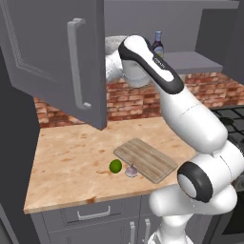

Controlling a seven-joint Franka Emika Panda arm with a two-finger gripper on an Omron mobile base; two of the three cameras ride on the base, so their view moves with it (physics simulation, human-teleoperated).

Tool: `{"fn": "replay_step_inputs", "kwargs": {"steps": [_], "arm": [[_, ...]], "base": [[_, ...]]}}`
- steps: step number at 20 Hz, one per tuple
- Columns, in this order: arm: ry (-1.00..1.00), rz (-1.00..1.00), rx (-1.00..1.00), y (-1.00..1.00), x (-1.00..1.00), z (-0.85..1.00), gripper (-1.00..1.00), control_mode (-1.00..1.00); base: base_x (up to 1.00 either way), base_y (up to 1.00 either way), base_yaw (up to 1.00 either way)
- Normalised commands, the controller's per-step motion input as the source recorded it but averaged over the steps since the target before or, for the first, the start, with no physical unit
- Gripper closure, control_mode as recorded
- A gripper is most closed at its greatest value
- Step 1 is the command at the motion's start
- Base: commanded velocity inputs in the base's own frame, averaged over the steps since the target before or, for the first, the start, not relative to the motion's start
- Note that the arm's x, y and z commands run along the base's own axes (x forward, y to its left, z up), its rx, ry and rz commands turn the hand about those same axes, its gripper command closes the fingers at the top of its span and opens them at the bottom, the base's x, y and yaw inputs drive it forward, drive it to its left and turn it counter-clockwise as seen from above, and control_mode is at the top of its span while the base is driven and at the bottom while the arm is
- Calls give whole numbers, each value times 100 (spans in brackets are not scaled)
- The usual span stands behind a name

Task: Open the cabinet. Place the bowl and condiment on the counter. Then place the lime and garlic on the cutting board.

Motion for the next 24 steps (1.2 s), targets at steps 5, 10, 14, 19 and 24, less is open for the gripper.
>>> {"fn": "replay_step_inputs", "kwargs": {"steps": [5, 10, 14, 19, 24], "arm": [[0, 8, 0, 46, -45, 0, -100, -100], [0, 7, 0, 48, -40, 0, -100, -100], [1, 4, 0, 49, -26, -1, -100, -100], [5, 2, 0, 49, -5, -2, -100, -100], [6, 1, 0, 50, 0, -1, -100, -100]], "base": [[0, 0, 0], [0, 0, 0], [0, 0, 0], [0, 0, 0], [0, 0, 0]]}}
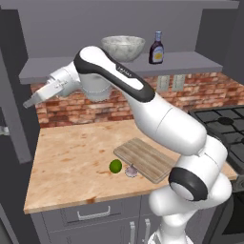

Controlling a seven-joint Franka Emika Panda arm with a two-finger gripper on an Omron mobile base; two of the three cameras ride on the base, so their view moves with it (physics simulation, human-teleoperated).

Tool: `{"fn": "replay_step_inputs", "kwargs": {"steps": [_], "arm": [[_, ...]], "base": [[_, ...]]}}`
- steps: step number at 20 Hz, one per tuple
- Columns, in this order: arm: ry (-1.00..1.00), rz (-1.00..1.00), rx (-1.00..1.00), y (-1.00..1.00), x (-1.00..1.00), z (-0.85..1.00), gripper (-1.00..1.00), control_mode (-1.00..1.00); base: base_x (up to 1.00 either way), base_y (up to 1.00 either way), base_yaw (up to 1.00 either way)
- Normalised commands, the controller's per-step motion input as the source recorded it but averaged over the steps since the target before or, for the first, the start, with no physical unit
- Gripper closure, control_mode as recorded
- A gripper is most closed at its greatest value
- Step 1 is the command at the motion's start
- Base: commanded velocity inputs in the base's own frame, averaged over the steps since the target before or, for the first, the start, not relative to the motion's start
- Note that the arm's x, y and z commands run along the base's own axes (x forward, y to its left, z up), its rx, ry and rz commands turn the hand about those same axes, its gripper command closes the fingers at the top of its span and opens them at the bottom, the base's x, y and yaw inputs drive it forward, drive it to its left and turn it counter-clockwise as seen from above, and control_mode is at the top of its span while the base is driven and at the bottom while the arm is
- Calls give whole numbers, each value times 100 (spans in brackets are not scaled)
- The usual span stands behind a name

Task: Open the cabinet. Place the bowl and condiment on the counter. Then place the lime and garlic on the cutting board.

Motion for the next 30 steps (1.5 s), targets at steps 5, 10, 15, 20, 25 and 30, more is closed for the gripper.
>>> {"fn": "replay_step_inputs", "kwargs": {"steps": [5, 10, 15, 20, 25, 30], "arm": [[9, 1, 0, 46, 0, -5, -100, -100], [9, 0, -1, 38, 0, -11, -100, -100], [1, 0, -9, 9, 0, -13, -100, -100], [-4, 1, -6, 1, 0, -1, -100, -100], [-4, 0, -2, -28, -3, 0, -100, -100], [-6, 0, -1, -41, -9, 0, -100, -100]], "base": [[0, 0, 0], [0, 0, 0], [0, 0, 0], [0, 0, 0], [0, 0, 0], [0, 0, 0]]}}
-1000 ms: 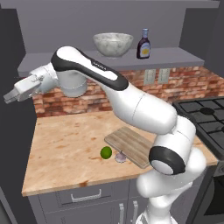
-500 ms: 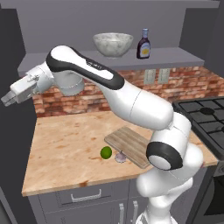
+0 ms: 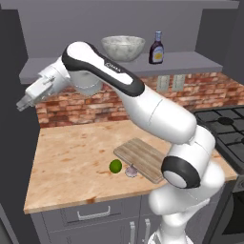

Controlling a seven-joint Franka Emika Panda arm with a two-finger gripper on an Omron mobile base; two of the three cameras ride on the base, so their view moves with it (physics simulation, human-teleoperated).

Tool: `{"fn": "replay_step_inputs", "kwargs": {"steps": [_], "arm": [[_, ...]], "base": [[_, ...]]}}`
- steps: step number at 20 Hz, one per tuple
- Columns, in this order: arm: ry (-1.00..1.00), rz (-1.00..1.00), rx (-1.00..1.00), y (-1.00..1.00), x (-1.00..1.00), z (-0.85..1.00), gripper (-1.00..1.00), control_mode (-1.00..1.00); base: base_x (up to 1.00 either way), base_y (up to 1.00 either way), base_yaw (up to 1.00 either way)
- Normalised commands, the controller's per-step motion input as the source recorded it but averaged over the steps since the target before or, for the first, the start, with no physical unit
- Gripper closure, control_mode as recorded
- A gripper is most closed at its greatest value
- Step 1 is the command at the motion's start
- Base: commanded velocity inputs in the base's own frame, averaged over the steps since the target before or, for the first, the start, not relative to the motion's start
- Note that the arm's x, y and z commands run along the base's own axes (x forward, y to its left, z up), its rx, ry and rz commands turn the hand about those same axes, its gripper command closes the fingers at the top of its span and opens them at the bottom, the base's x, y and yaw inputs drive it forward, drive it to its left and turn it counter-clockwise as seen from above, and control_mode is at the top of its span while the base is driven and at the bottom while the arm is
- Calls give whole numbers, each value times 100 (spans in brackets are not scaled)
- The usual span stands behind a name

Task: Open the cabinet. Place the bowl and condiment on the counter. Then place the lime and garlic on the cutting board.

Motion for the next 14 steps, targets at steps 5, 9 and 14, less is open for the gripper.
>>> {"fn": "replay_step_inputs", "kwargs": {"steps": [5, 9, 14], "arm": [[-7, 0, 0, -46, -2, 0, -100, -100], [-13, 0, 0, -46, 0, 0, -100, -100], [-22, -1, 0, -42, -1, 0, -100, -100]], "base": [[0, 0, 0], [0, 0, 0], [0, 0, 0]]}}
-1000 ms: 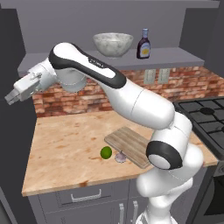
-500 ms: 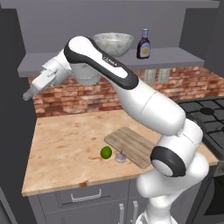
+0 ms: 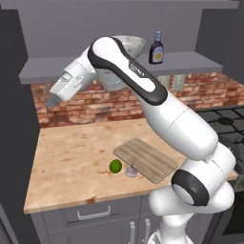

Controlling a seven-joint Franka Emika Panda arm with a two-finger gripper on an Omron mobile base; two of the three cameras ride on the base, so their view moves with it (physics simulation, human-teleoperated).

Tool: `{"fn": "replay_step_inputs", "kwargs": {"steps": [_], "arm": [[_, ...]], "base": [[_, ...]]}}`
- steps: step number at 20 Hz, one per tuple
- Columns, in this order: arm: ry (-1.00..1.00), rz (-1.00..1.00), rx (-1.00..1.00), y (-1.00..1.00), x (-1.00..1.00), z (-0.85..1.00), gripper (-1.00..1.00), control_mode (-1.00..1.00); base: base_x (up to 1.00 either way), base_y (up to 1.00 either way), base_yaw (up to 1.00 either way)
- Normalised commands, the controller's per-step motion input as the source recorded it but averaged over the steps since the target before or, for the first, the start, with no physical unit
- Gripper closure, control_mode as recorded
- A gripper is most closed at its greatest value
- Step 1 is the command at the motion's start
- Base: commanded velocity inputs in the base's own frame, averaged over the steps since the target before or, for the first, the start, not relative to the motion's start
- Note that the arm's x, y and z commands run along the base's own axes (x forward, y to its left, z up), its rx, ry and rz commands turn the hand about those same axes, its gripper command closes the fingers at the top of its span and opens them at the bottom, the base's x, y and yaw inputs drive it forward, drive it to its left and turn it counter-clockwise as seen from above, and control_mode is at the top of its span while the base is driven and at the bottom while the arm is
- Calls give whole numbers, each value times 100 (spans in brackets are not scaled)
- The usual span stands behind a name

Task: Open the cabinet. Place the bowl and condiment on the counter. Then place the lime and garlic on the cutting board.

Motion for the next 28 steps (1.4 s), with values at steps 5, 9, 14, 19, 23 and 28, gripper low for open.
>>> {"fn": "replay_step_inputs", "kwargs": {"steps": [5, 9, 14, 19, 23, 28], "arm": [[-22, -1, 0, -36, 0, 0, -100, -100], [-20, -1, 0, -37, 0, 0, -100, -100], [-21, -3, 0, -38, -1, 0, -100, -100], [-20, -7, 0, -35, -3, 0, -100, -100], [-18, -12, 0, -31, -10, 0, -100, -100], [-5, -8, 0, -21, -5, 0, -100, -100]], "base": [[0, 0, 0], [0, 0, 0], [0, 0, 0], [0, 0, 0], [0, 0, 0], [0, 0, 0]]}}
